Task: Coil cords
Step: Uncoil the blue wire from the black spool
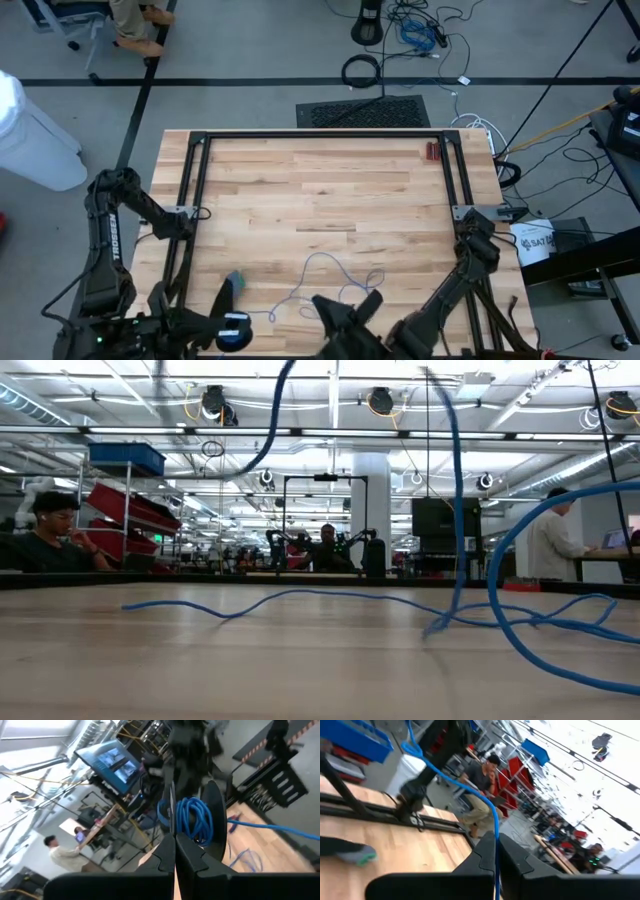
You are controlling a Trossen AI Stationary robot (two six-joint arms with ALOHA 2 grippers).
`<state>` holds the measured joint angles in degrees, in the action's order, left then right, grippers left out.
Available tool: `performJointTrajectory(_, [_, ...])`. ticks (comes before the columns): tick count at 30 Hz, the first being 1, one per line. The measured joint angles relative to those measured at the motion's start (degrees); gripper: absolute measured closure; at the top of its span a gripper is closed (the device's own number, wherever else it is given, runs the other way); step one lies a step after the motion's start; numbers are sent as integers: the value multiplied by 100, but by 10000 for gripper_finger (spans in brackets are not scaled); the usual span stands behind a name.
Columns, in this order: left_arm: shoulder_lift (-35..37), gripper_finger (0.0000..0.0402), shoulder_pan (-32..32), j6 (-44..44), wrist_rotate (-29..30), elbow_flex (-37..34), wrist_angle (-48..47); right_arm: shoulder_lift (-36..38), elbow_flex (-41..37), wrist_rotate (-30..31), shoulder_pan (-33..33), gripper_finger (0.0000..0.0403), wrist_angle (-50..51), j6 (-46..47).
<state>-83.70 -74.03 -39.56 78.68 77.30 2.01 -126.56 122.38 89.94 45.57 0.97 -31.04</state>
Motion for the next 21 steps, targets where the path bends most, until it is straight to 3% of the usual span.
performJointTrajectory(8, [-2,401,192,-25,-117,0,140,-7,-1,-58,-438,403,2352,2579])
performJointTrajectory(12, [-2,401,434,-17,-229,0,369,-7,-1,-808,-620,400,3313,3684])
performJointTrajectory(16, [-2,401,686,73,-56,0,398,-7,-1,-1323,-745,394,3689,4405])
performJointTrajectory(21, [-2,401,968,323,283,0,406,-8,-1,-1560,-689,365,3455,4536])
